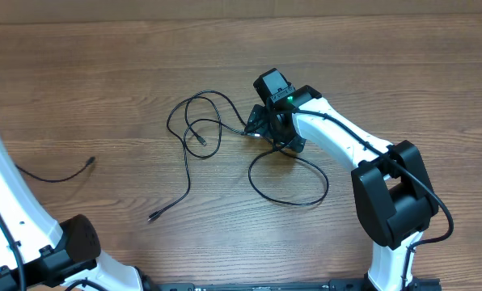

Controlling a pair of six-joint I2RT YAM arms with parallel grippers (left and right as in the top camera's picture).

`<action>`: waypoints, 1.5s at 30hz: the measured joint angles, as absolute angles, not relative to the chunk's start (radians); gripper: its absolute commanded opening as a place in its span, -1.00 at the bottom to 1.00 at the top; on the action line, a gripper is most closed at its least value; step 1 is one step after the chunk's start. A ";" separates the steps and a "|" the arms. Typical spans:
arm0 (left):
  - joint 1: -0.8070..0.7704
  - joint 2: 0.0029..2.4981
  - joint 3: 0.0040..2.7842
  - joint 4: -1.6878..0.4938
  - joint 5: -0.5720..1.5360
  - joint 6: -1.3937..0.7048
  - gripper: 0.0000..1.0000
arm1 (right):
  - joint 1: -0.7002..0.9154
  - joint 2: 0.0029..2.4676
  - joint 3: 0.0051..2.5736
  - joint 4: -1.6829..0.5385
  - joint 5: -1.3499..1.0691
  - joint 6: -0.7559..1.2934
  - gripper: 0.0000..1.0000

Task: Untangle cables

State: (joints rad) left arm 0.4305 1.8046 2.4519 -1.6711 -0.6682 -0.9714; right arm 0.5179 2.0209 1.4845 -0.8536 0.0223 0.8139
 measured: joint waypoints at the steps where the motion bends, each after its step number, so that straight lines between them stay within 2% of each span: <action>1: 0.450 1.805 2.452 -1.665 -0.659 -0.978 -0.92 | 0.518 2.021 1.485 -0.854 0.022 0.813 1.00; 4: 0.476 1.805 2.448 -1.618 -0.636 -0.996 -0.92 | 0.518 2.021 1.485 -0.854 0.023 0.814 1.00; 7: 0.476 1.824 2.447 -1.466 -0.583 -0.995 -0.87 | 0.518 2.021 1.485 -0.855 0.023 0.814 1.00; 10: 0.479 1.879 2.443 -1.212 -0.482 -0.857 -0.62 | 0.518 2.021 1.485 -0.852 0.023 0.813 1.00; 13: 0.480 1.957 2.443 -0.955 -0.249 -0.622 -0.59 | 0.518 2.021 1.485 -0.853 0.022 0.812 1.00; 19: 0.480 2.058 2.440 -0.744 0.128 -0.410 -0.49 | 0.518 2.021 1.485 -0.848 0.022 0.812 1.00; 23: 0.480 2.080 2.441 -0.744 0.190 -0.374 -0.55 | 0.518 2.021 1.485 -0.846 0.023 0.812 1.00; 27: 0.480 2.131 2.443 -0.859 0.190 -0.363 -0.59 | 0.518 2.021 1.485 -0.844 0.022 0.812 1.00; 30: 0.480 2.194 2.442 -0.981 0.153 -0.366 -0.81 | 0.517 2.021 1.485 -0.844 0.022 0.811 1.00; 32: 0.480 2.232 2.440 -1.059 0.134 -0.365 -0.88 | 0.518 2.021 1.485 -0.844 0.022 0.811 1.00; 36: 0.480 2.269 2.439 -1.155 0.084 -0.366 -0.91 | 0.517 2.021 1.485 -0.843 0.023 0.812 1.00; 40: 0.480 2.299 2.439 -1.184 -0.006 -0.367 -0.72 | 0.518 2.021 1.485 -0.842 0.022 0.812 1.00; 41: 0.480 2.316 2.439 -1.190 -0.033 -0.367 -0.56 | 0.518 2.021 1.485 -0.842 0.022 0.812 1.00; 43: 0.480 2.368 2.439 -1.205 -0.078 -0.355 -0.35 | 0.518 2.021 1.485 -0.842 0.023 0.811 1.00; 45: 0.480 2.453 2.439 -1.224 -0.112 -0.335 0.04 | 0.518 2.021 1.485 -0.842 0.022 0.812 1.00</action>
State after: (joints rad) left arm 0.4805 2.4527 2.4393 -1.2236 -0.1123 -0.3347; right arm 0.5179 2.0209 1.4845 -0.8421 0.0223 0.8116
